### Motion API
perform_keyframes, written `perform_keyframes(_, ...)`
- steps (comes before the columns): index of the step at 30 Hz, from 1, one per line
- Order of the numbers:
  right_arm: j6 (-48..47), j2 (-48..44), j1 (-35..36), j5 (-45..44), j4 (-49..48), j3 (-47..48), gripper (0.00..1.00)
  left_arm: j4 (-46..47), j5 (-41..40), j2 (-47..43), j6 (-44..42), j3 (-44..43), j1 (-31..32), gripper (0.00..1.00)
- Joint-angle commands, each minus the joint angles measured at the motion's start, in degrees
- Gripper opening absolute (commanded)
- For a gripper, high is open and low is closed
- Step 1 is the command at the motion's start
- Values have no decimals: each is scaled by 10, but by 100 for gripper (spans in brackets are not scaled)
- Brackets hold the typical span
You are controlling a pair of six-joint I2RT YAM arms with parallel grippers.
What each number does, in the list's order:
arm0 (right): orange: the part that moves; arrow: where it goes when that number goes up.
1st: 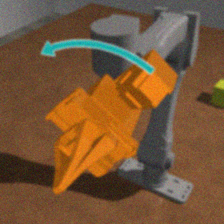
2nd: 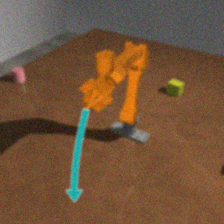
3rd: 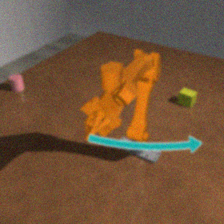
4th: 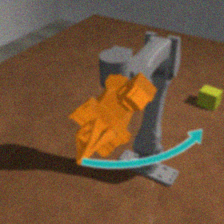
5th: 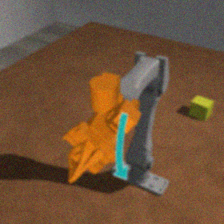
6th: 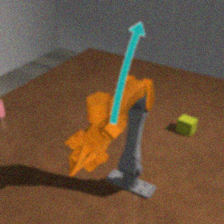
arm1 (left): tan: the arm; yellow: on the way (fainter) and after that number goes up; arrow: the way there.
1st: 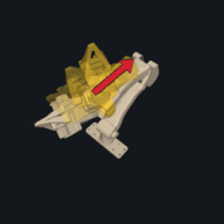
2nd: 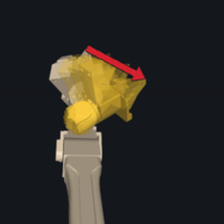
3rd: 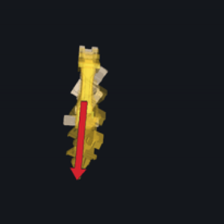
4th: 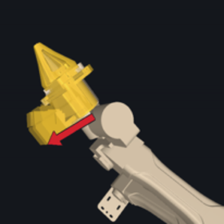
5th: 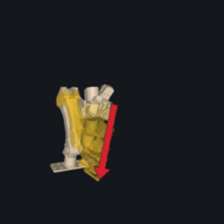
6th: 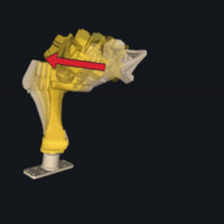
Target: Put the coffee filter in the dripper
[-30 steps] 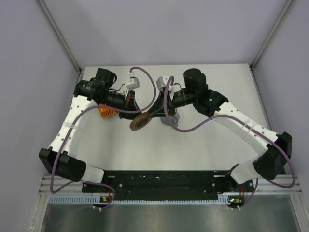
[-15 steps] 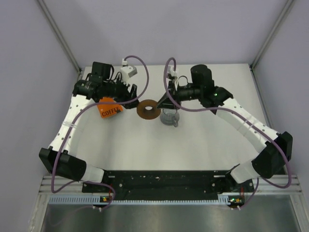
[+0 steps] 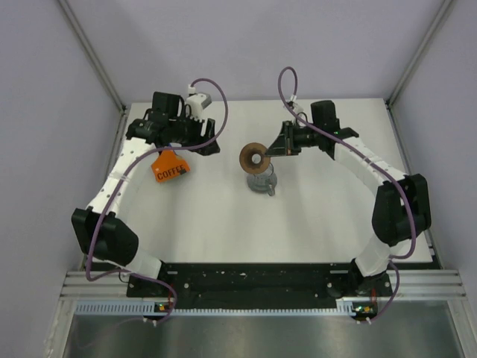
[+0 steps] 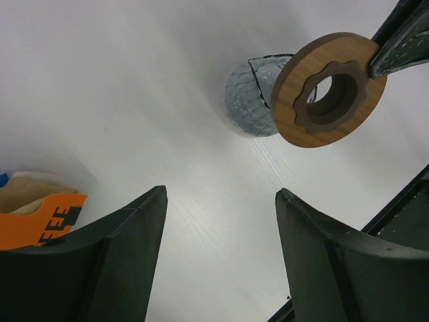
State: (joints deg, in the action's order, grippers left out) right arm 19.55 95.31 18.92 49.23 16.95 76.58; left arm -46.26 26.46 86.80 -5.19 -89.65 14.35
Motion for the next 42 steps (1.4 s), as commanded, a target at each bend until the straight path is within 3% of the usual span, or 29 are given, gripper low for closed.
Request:
perform_keyframes(1,43,17,-19,57,-29,6,0,52,35,34,50,9,13,73)
perform_keyframes(8,38,68,-43,86,-8,2,0,54,1,80,48,-8,58,72)
perform_keyframes(23,31,158,-66,77,8,33,0,51,-15,83,37,11,65,71)
perform_keyframes(26,21,158,-65,63,22,38,8,50,-15,83,36,11,65,70)
perform_keyframes(34,10,153,-70,18,39,49,12,49,-17,81,31,11,65,70)
perform_keyframes(40,0,137,-71,-34,51,52,35,48,-18,79,27,10,65,70)
perform_keyframes(42,-1,132,-73,-56,57,54,38,47,-17,79,27,9,64,70)
